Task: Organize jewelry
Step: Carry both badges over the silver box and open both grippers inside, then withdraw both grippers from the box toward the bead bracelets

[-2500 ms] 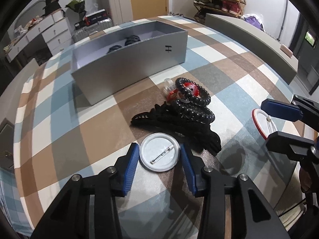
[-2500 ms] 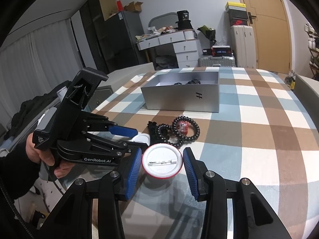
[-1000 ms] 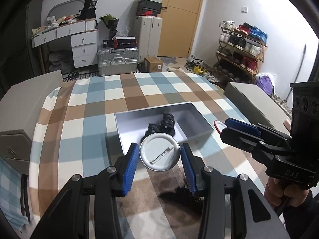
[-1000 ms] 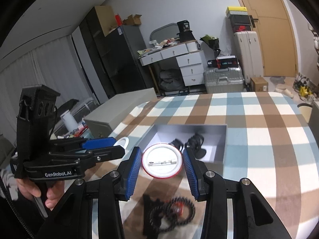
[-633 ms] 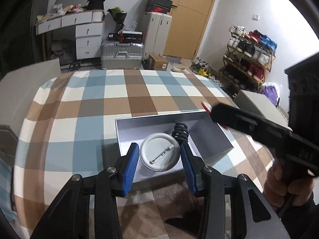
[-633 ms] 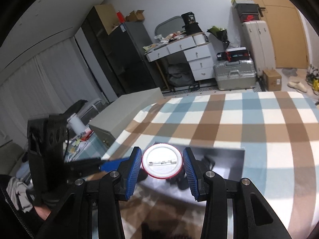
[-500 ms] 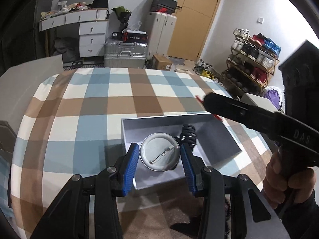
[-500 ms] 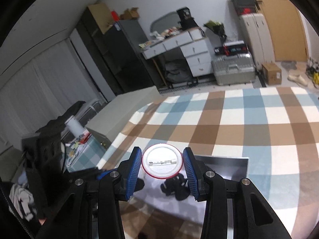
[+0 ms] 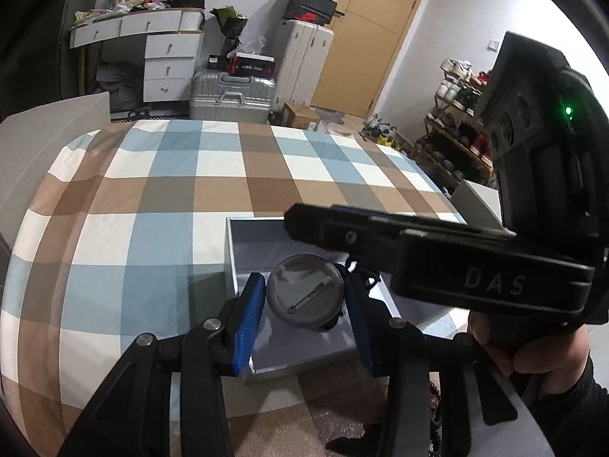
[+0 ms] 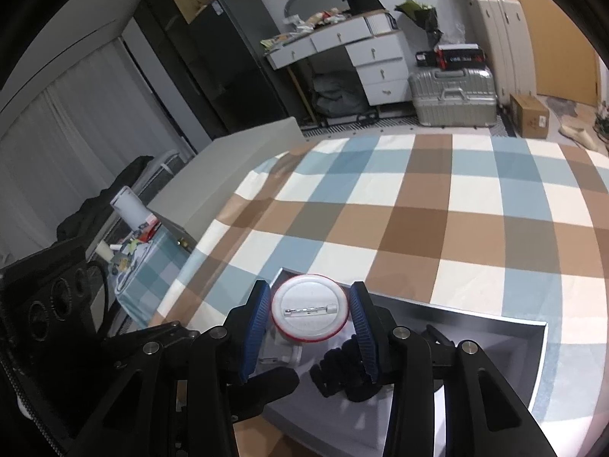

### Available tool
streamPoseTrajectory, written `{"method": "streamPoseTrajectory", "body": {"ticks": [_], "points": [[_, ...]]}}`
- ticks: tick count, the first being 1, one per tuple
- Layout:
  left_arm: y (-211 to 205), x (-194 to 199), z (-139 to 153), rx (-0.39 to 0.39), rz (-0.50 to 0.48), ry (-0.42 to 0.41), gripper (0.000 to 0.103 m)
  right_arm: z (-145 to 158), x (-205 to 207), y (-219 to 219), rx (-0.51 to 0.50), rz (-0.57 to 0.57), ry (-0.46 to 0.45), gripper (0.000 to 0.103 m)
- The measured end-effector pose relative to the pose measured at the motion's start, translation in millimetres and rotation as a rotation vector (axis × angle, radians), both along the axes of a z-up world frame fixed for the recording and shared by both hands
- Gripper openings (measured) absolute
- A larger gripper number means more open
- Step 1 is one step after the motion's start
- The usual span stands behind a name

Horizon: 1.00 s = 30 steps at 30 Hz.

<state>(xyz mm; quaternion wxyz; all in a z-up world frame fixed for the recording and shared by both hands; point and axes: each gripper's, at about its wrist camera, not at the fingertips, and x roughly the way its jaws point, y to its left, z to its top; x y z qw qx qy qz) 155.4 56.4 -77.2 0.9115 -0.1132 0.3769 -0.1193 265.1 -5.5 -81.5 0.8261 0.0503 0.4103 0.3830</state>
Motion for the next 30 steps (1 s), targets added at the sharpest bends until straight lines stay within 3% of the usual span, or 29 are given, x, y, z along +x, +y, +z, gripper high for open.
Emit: {"method": "streamPoseTrajectory", "body": {"ticks": [4,9,12,14,30], "points": [[3,0,-1,-0.030,0.026,-0.012,0.038,0,0,2,0.002,-0.006,-0.002,0.044],[-1,4,-1,-0.002,0.030,-0.007,0.042,10,-4,-11,0.051,-0.032,-0.023,0.044],[-5,4,1,-0.021,0.001,-0.009,0.065,16,-10,-27,0.075,-0.075,-0.042,0.049],[-7,1,3,-0.010,0.012,-0.020,0.069,20,-14,-40,0.096,-0.111,-0.047,0.054],[-12,-21,23,0.077,0.053,-0.072,0.069,60,-72,-89,0.128,-0.220,-0.207,0.070]]}}
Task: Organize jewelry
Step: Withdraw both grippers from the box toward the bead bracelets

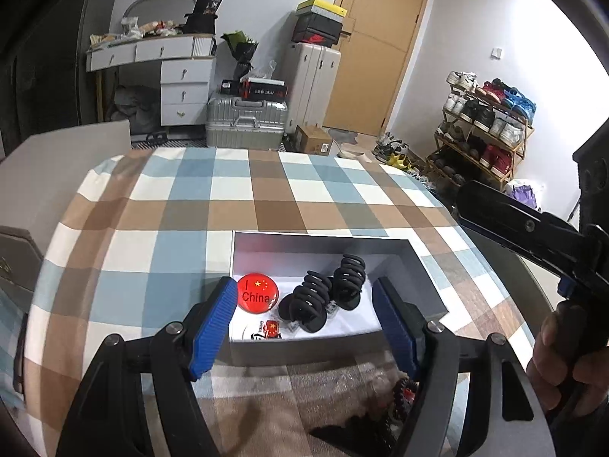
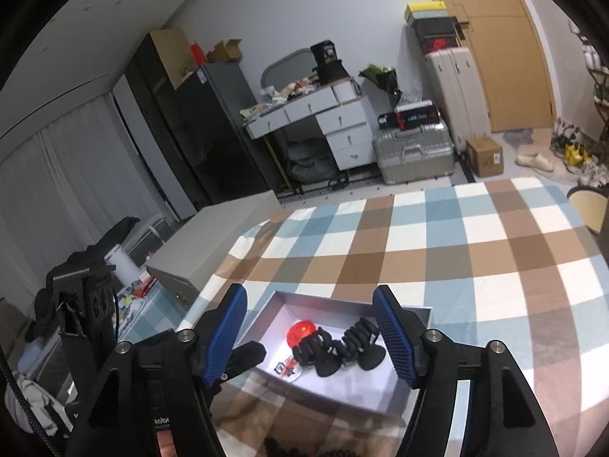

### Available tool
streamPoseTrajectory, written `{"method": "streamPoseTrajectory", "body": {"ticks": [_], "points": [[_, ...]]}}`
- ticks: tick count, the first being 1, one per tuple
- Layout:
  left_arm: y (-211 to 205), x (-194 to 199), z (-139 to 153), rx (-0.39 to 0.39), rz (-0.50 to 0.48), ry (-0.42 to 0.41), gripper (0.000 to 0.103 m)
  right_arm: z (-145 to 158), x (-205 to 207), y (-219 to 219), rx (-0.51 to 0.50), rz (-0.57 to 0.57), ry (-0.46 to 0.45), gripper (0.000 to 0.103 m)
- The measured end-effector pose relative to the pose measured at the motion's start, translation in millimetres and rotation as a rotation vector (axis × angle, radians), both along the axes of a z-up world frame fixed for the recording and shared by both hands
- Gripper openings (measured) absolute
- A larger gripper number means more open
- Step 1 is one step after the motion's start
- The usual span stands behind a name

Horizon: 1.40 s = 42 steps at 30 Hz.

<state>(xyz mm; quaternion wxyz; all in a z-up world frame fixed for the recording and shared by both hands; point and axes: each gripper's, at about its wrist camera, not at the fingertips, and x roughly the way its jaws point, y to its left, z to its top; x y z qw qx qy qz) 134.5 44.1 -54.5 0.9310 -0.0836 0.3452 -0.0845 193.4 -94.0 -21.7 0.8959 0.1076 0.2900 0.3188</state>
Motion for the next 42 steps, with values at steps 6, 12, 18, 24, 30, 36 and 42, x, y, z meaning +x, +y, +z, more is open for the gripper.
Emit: {"method": "streamPoseTrajectory", "body": {"ticks": [6,12,18,24,30,36,42], "points": [[-7,-19,5,0.049,-0.002,-0.013,0.070,5,-28,-13,-0.004,-0.021,-0.055,0.078],[-11,-35,4,0.058,0.011,-0.002,0.078,4,-52,-17,-0.048,-0.008,-0.091,0.081],[-19,-51,3,0.074,0.010,0.007,0.078,2,-73,-23,-0.058,-0.012,-0.116,0.090],[-30,-59,-7,0.171,0.030,0.039,0.083,-15,-91,-29,-0.073,-0.017,-0.094,0.091],[-31,-68,-30,0.134,-0.009,0.127,0.083,-45,-104,-34,-0.123,-0.052,-0.051,0.091],[-39,-76,-55,0.127,-0.051,0.231,0.084,-80,-116,-36,-0.170,-0.084,0.003,0.091],[-45,-84,-65,0.113,-0.079,0.279,0.084,-99,-121,-49,-0.183,-0.107,0.083,0.091]]}}
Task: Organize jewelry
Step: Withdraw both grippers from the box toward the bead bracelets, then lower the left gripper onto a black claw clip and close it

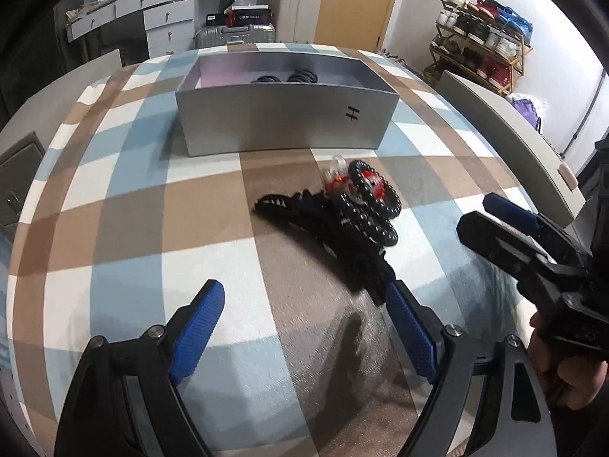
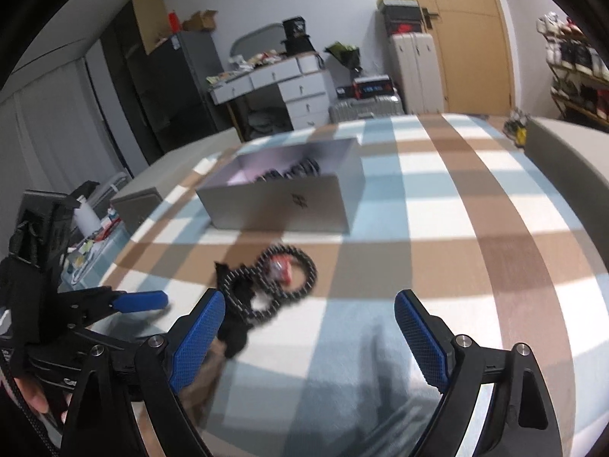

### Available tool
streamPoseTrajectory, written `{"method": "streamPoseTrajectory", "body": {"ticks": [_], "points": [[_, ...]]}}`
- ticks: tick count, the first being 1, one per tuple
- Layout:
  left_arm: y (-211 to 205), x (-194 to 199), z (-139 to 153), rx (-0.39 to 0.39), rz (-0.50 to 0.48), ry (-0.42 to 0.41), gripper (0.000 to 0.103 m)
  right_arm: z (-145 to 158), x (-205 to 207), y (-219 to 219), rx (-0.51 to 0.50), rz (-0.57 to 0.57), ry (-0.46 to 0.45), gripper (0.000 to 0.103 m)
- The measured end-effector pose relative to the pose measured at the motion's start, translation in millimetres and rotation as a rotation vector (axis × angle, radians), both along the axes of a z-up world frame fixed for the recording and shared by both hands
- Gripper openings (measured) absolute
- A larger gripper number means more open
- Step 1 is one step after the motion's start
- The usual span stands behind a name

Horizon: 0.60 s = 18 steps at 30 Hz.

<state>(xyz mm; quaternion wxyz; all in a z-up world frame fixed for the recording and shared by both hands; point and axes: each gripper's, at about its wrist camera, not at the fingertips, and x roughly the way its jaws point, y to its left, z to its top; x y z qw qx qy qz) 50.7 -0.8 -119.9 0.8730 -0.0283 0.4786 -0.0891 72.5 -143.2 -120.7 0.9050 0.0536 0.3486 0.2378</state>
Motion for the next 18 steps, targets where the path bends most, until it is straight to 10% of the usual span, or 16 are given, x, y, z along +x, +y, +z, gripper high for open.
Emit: {"method": "streamPoseTrajectory", "body": {"ticks": [16,18], "points": [[-7,23,5,-0.101,-0.064,0.000,0.083,3,-6,-11,0.019,-0.026,0.002,0.091],[-6,24,3,-0.107,-0.085,0.008,0.067,3,-6,-12,0.023,-0.026,0.005,0.091]]}}
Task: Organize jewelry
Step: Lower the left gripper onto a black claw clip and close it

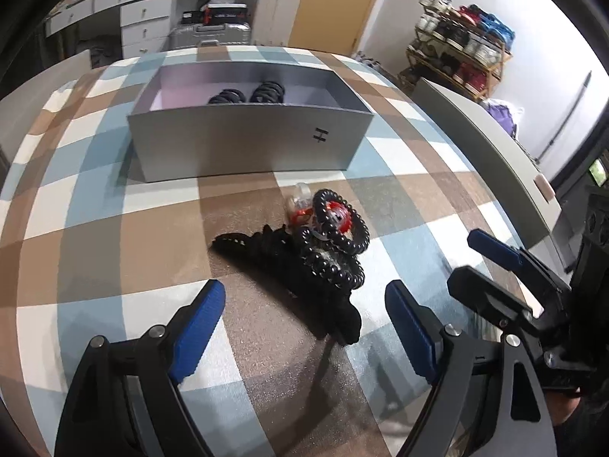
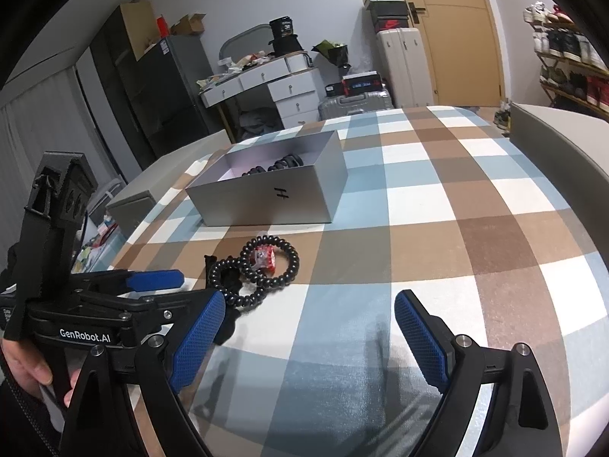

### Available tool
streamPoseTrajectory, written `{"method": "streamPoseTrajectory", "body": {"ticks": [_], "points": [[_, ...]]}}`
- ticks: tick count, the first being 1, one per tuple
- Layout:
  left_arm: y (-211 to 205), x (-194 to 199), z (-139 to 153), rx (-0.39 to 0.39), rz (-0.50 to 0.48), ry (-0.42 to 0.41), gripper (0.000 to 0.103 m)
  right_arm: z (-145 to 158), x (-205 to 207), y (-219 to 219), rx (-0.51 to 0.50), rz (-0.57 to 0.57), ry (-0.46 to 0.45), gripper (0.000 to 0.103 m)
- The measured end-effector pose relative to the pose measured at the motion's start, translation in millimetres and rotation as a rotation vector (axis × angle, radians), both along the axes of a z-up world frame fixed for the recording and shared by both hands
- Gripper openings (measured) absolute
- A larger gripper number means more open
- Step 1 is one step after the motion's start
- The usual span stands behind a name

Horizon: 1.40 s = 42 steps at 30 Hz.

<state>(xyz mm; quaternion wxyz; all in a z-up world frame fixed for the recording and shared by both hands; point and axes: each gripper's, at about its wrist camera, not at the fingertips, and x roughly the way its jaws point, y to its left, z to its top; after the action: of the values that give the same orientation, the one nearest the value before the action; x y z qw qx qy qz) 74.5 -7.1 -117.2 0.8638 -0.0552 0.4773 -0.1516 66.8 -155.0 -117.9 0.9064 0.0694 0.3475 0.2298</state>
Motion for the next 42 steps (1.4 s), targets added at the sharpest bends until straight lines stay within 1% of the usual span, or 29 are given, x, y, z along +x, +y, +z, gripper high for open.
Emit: {"method": "streamPoseTrajectory", "body": {"ticks": [1,2,3,7,9,11,13,15,16,17,20,21,22,25,26,27,28,29,31,32,34,37,40,42], "points": [[0,0,0,-0.003,-0.007,0.000,0.058,0,0,0,0.002,0.001,0.003,0.091],[1,0,-3,-0.002,-0.023,0.010,0.042,-1,1,0,0.002,0.001,0.007,0.091],[0,1,-5,-0.012,-0.049,0.024,0.037,-1,1,0,0.003,0.002,0.010,0.091],[7,-3,-4,-0.041,-0.072,0.024,0.029,-2,3,0,0.008,0.002,0.016,0.091],[11,-7,-3,-0.057,-0.071,0.026,0.022,-2,3,0,0.009,0.001,0.019,0.091],[17,-11,-2,-0.075,-0.068,0.030,0.019,-3,3,0,0.008,-0.001,0.020,0.091],[22,-14,-2,-0.087,-0.062,0.035,0.018,-3,3,1,0.004,-0.001,0.021,0.091],[28,-16,-2,-0.091,-0.051,0.041,0.017,-3,4,3,-0.002,0.001,0.021,0.091],[30,-16,-3,-0.086,-0.045,0.047,0.015,-3,4,3,-0.004,0.003,0.020,0.091],[33,-17,-5,-0.057,-0.024,0.065,0.009,-2,4,5,-0.006,0.005,0.020,0.091],[39,-18,-5,-0.034,0.004,0.084,0.009,-3,5,8,-0.010,0.011,0.021,0.091],[40,-20,-4,-0.013,0.017,0.074,0.009,-2,5,9,-0.012,0.013,0.020,0.091],[41,-21,-1,-0.010,0.022,0.061,0.009,-2,5,10,-0.012,0.015,0.020,0.091],[45,-17,3,-0.062,0.039,0.053,0.012,-2,6,14,-0.013,0.021,0.020,0.091],[45,-14,4,-0.081,0.045,0.052,0.019,-2,7,15,-0.013,0.022,0.021,0.091],[45,-11,5,-0.088,0.049,0.050,0.038,-3,7,16,-0.015,0.024,0.023,0.091],[44,-7,5,-0.090,0.056,0.046,0.048,-3,7,16,-0.017,0.025,0.024,0.091],[43,-2,5,-0.092,0.063,0.037,0.056,-3,7,17,-0.017,0.027,0.025,0.091],[40,6,2,-0.074,0.070,0.041,0.056,-3,7,17,-0.019,0.027,0.025,0.091],[36,13,-2,-0.049,0.069,0.055,0.056,-3,7,17,-0.020,0.027,0.025,0.091],[32,17,-5,-0.023,0.058,0.059,0.056,-3,6,15,-0.012,0.023,0.019,0.091],[26,19,-8,0.043,0.046,0.062,0.055,-4,8,13,0.002,0.026,0.030,0.091],[23,17,-9,0.105,0.028,0.043,0.047,-5,11,12,0.013,0.023,0.047,0.091],[22,16,-9,0.134,0.021,0.034,0.032,-6,13,13,0.010,0.025,0.053,0.091]]}}
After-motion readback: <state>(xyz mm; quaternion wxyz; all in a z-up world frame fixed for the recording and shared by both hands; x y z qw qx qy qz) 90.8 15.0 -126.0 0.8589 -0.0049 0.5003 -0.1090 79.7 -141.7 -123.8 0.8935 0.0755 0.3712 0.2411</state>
